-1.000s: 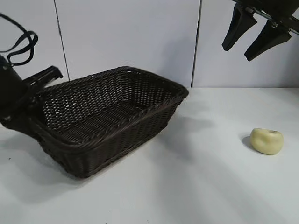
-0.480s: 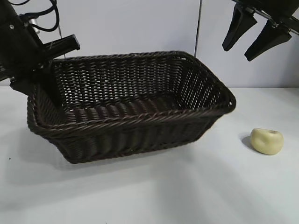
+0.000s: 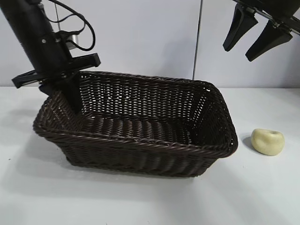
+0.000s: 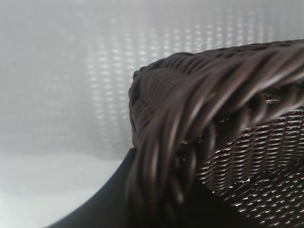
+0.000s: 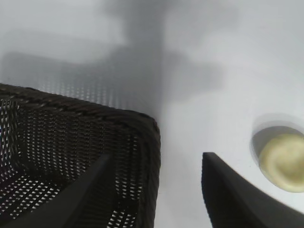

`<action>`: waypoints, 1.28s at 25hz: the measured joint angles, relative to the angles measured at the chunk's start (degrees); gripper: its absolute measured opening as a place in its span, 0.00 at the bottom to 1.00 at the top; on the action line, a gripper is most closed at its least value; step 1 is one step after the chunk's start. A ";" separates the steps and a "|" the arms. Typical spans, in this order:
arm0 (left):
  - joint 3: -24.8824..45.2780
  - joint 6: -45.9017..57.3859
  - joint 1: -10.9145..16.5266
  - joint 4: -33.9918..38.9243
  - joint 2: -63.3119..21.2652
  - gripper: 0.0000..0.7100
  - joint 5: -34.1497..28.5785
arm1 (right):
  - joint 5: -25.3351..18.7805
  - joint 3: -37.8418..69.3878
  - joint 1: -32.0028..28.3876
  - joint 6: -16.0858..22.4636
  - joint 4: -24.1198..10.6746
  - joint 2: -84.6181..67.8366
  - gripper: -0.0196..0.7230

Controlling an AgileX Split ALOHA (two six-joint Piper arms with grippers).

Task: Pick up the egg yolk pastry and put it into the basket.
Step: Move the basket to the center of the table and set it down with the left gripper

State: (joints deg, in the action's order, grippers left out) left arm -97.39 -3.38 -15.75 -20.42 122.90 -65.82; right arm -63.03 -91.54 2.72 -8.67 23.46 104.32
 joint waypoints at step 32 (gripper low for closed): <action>-2.63 -1.51 4.19 -2.96 4.63 0.55 -0.99 | 0.00 0.00 0.00 0.00 0.00 0.00 0.57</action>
State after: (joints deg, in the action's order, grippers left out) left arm -100.02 -4.89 -11.55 -23.39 127.53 -66.81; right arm -63.03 -91.54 2.72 -8.67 23.46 104.32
